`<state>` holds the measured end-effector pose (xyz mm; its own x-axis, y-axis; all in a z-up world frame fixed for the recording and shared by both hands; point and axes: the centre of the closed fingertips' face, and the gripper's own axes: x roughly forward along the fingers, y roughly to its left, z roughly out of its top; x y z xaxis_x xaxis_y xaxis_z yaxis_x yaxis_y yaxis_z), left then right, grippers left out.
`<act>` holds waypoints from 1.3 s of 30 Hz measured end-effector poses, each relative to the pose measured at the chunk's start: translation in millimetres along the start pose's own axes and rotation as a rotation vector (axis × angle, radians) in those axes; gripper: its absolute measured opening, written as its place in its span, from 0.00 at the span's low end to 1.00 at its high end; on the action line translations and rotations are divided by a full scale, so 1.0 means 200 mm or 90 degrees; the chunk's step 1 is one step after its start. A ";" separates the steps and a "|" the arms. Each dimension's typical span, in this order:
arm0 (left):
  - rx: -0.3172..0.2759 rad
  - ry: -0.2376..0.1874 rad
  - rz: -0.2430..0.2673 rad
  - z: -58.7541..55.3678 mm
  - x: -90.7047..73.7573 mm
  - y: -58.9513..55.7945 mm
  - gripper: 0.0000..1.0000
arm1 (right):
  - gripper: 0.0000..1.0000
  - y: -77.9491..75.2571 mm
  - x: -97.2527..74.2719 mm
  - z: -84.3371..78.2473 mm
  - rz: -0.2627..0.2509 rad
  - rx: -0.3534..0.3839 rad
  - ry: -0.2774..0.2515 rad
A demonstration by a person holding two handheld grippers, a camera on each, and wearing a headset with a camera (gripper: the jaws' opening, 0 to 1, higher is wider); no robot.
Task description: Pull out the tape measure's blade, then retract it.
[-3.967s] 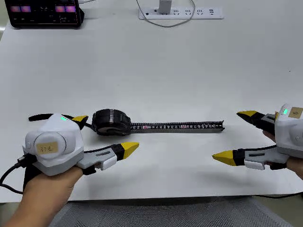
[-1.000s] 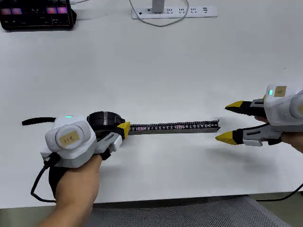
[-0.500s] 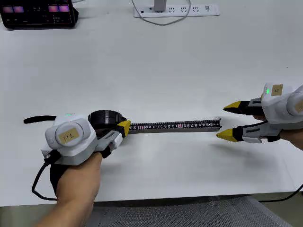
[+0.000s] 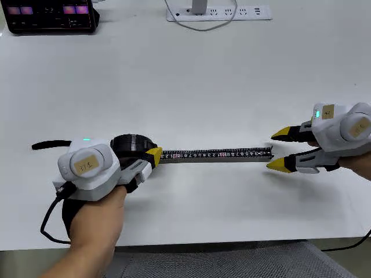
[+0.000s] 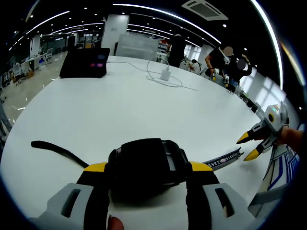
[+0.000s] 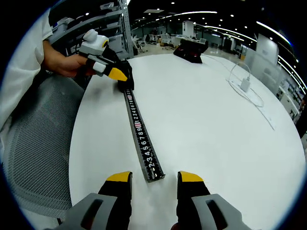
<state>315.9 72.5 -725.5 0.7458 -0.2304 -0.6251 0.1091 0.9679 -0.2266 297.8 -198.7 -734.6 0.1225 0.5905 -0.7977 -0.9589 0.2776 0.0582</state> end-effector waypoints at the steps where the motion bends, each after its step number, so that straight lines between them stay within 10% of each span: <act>1: 0.000 0.000 0.000 0.00 0.00 0.00 0.61 | 0.34 0.00 0.00 0.00 0.000 -0.006 0.002; 39: 0.003 0.006 -0.003 -0.01 0.01 0.01 0.60 | 0.12 -0.01 0.07 -0.04 0.036 -0.099 0.053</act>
<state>316.6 72.9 -728.2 0.7391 -0.2354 -0.6311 0.1149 0.9673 -0.2263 299.7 -197.1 -750.0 0.0515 0.5359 -0.8427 -0.9925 0.1212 0.0164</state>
